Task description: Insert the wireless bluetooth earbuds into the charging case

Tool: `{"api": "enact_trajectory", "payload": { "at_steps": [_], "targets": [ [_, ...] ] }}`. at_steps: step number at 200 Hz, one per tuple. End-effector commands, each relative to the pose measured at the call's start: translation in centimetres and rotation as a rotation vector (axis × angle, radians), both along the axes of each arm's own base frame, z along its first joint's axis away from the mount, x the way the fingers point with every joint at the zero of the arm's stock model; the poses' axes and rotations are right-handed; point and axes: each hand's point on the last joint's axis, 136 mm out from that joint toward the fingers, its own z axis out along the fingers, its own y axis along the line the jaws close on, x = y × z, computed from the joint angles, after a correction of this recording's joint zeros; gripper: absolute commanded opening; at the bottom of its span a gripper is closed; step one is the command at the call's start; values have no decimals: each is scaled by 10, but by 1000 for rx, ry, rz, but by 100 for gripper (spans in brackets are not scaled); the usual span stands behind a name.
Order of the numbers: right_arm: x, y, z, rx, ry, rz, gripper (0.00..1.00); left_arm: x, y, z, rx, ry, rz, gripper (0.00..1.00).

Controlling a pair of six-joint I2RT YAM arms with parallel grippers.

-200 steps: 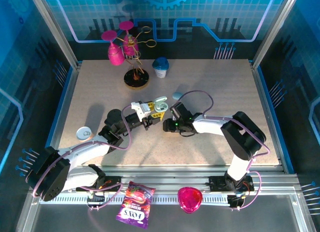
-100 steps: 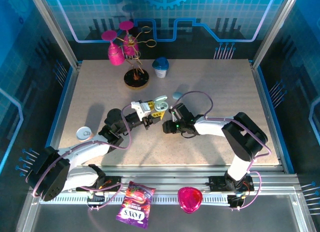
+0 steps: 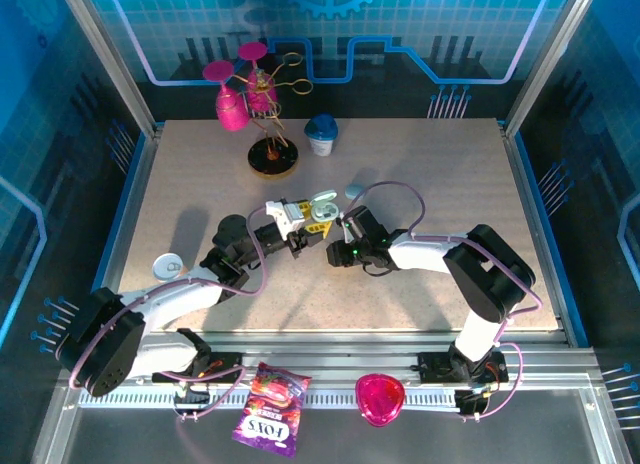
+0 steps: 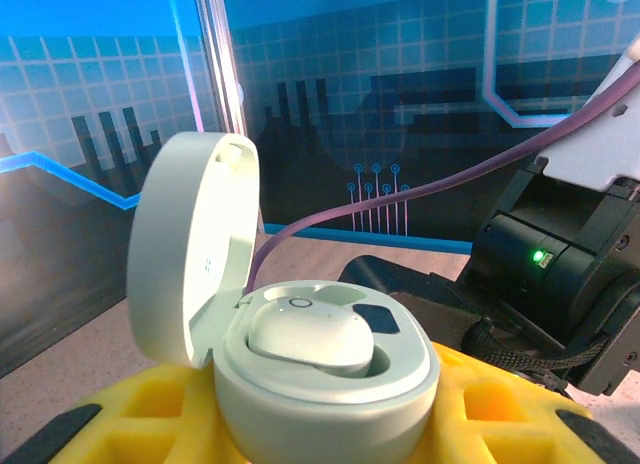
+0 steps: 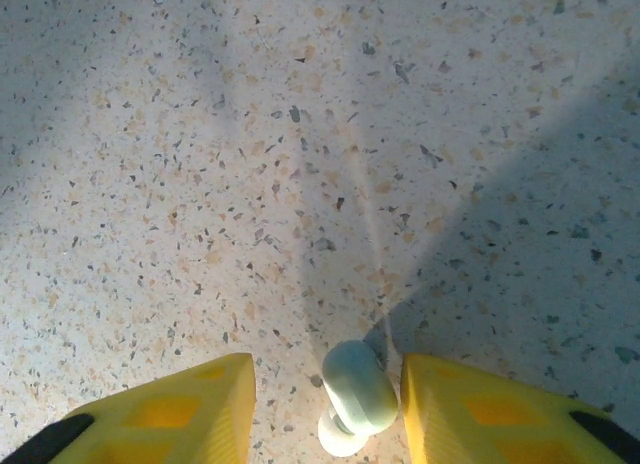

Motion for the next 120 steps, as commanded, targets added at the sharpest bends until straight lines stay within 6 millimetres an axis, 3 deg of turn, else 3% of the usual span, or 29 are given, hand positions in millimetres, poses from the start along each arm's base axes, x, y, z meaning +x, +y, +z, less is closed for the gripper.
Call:
{"api": "enact_trajectory", "payload": {
  "at_steps": [1, 120],
  "targets": [
    [-2, 5, 4, 46, -3, 24, 41, 1, -4, 19, -31, -47, -9, 20],
    [-1, 11, -4, 53, 40, 26, 25, 0, -2, 17, -33, -46, -5, 20]
  ]
}}
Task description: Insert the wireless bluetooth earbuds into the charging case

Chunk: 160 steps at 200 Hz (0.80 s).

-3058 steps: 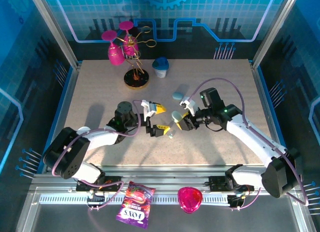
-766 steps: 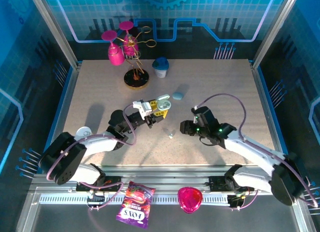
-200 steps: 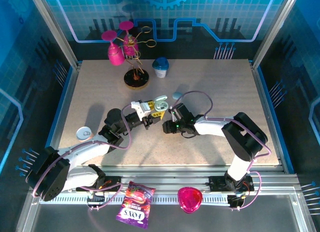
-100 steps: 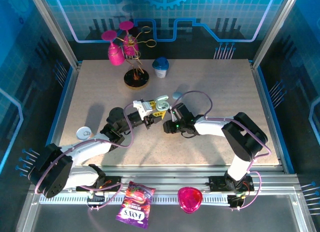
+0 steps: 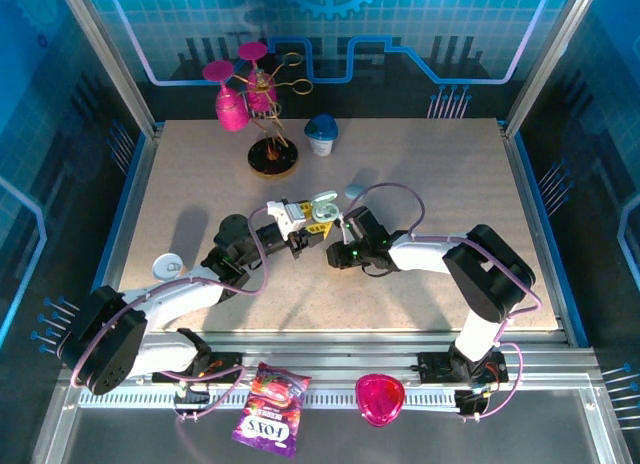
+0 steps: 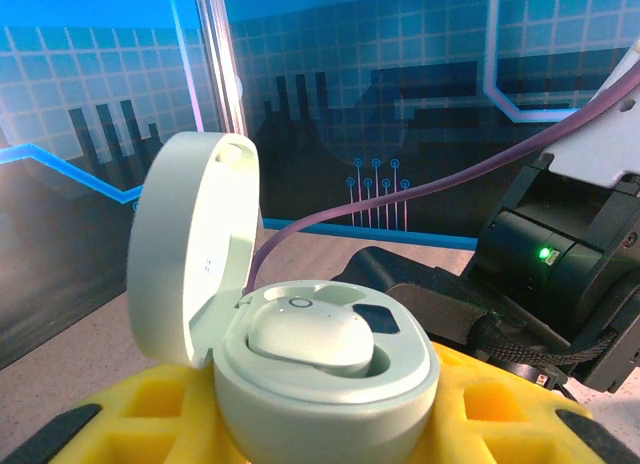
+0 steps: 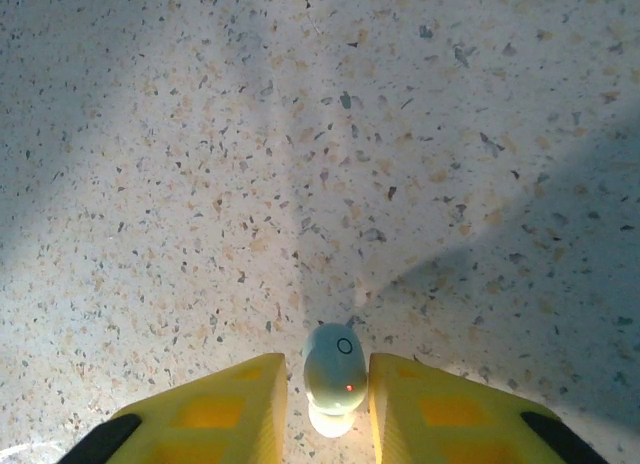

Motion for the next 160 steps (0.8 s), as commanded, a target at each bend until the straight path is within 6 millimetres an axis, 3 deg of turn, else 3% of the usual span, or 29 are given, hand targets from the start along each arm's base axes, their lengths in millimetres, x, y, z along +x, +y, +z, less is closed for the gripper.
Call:
{"api": "enact_trajectory", "payload": {
  "at_steps": [1, 57, 96, 129, 160],
  "targets": [
    [6, 2, -5, -4, 14, -8, 25, -2, -2, 20, -37, -53, -5, 20],
    [4, 6, -9, 6, 37, 8, 22, -1, -1, 19, -35, -53, -2, 20],
    [3, 1, 2, 1, 16, -2, 17, -1, -2, 18, -35, -53, -1, 20],
    [4, -11, 21, -20, -37, -35, 17, 1, -2, 15, -31, -47, 2, 20],
    [5, -30, 62, -37, -146, -75, 17, 8, -3, 6, -28, -12, 16, 20]
  ]
}}
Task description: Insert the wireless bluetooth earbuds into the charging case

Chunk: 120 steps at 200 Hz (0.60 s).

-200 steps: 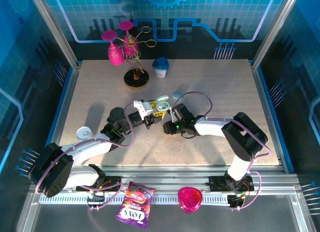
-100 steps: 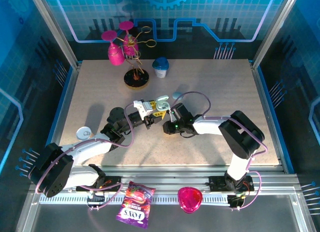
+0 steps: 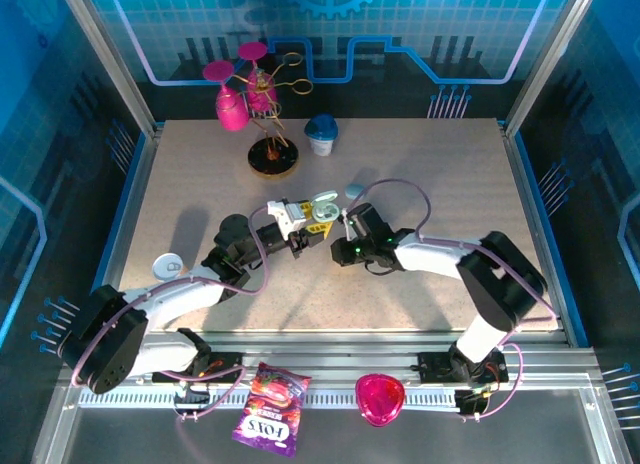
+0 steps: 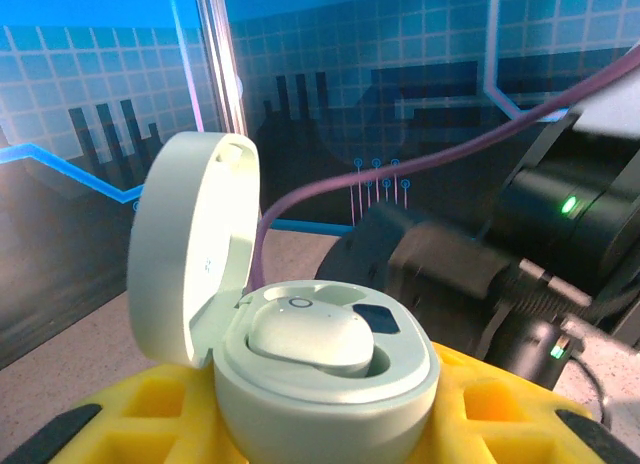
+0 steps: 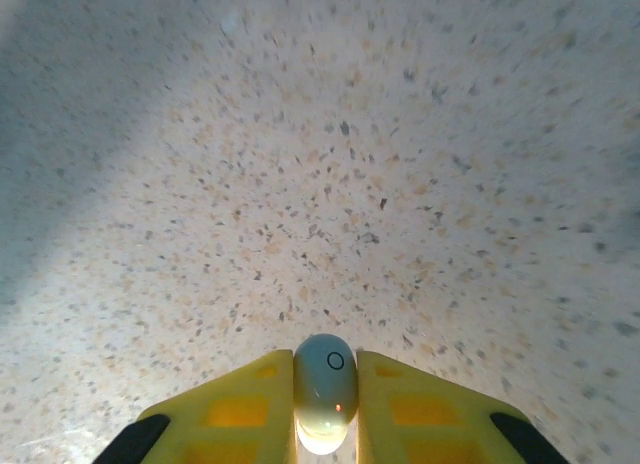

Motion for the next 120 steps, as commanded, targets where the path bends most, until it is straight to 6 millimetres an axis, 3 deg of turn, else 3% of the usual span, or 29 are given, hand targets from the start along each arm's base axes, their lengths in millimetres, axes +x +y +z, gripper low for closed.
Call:
{"api": "enact_trajectory", "payload": {
  "at_steps": [1, 54, 59, 83, 120],
  "targets": [
    [3, -20, 32, -35, -94, -42, 17, 7, -2, 7, -29, -13, 15, 21],
    [-11, -47, 128, -62, -324, -61, 17, 20, -2, -5, -107, 79, -8, 19],
    [-10, -44, 147, -45, -359, -58, 17, 21, -2, -6, -110, 83, -9, 19],
    [-21, -41, 187, -11, -445, -33, 17, 23, -6, -9, -104, 115, -33, 19],
    [-25, -26, 226, 58, -544, 18, 17, 16, -13, -15, -89, 165, -100, 19]
  ]
}}
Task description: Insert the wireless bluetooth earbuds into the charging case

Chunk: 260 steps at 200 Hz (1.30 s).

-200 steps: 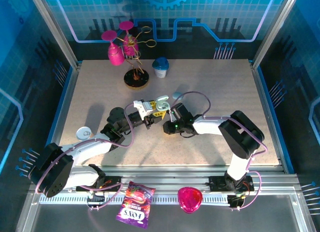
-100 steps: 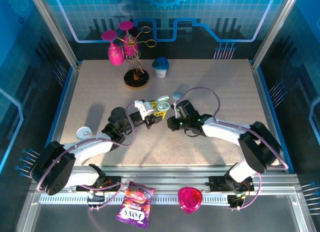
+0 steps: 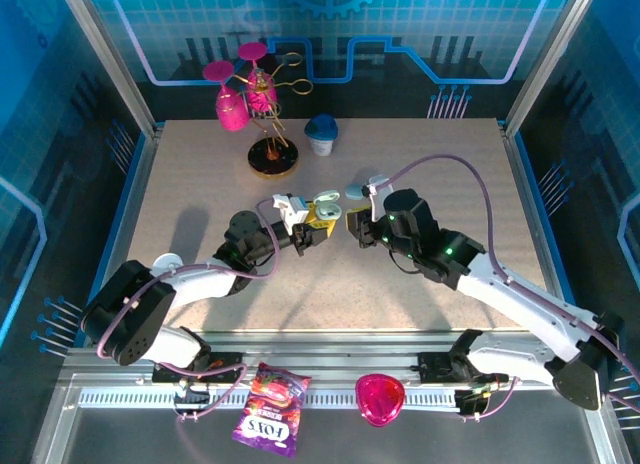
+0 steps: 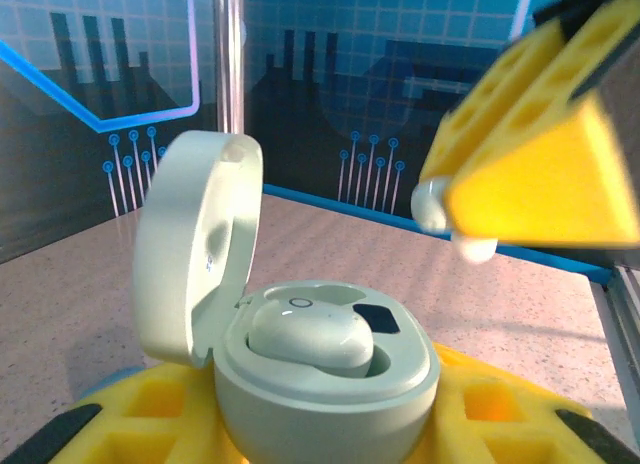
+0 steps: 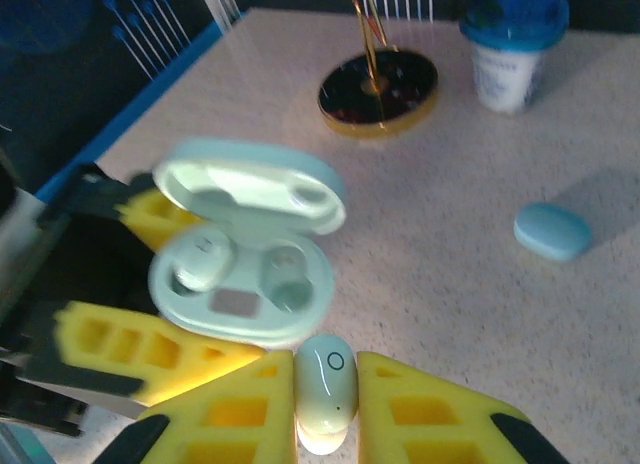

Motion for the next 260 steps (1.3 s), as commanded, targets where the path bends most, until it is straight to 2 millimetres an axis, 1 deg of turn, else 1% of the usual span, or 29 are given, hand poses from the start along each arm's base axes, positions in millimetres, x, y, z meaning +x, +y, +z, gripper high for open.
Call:
{"api": "enact_trajectory", "payload": {
  "at_steps": [1, 19, 52, 79, 114, 145, 173, 215, 225, 238, 260],
  "targets": [
    [-1, 3, 18, -18, -62, 23, 17, -5, -7, 18, -40, -10, -75, 19],
    [2, 8, 26, -15, -88, 41, 17, -10, -8, 19, -52, 5, -98, 19],
    [6, 17, 28, -23, -99, 67, 17, -20, -10, 23, -54, 5, -145, 19],
    [6, 20, 30, -9, -109, 80, 17, -26, -11, 25, -54, 6, -175, 19],
    [5, 23, 23, -5, -90, 88, 17, -28, -12, 33, -72, 6, -192, 19],
    [2, 26, 12, -20, -55, 112, 17, -25, -13, 38, -86, 3, -189, 19],
    [0, 24, 2, -41, -30, 112, 17, -23, -13, 42, -96, -5, -180, 19],
    [-4, 20, 1, -41, -25, 108, 17, -20, -14, 43, -98, -6, -177, 18],
    [-4, 19, 0, -44, -24, 107, 18, -21, -14, 44, -100, -6, -179, 18],
    [-3, 19, 1, -43, -25, 104, 22, -21, -14, 44, -102, -5, -180, 18],
    [-3, 20, 9, -18, -39, 107, 30, -22, -14, 45, -102, -8, -183, 18]
  ]
}}
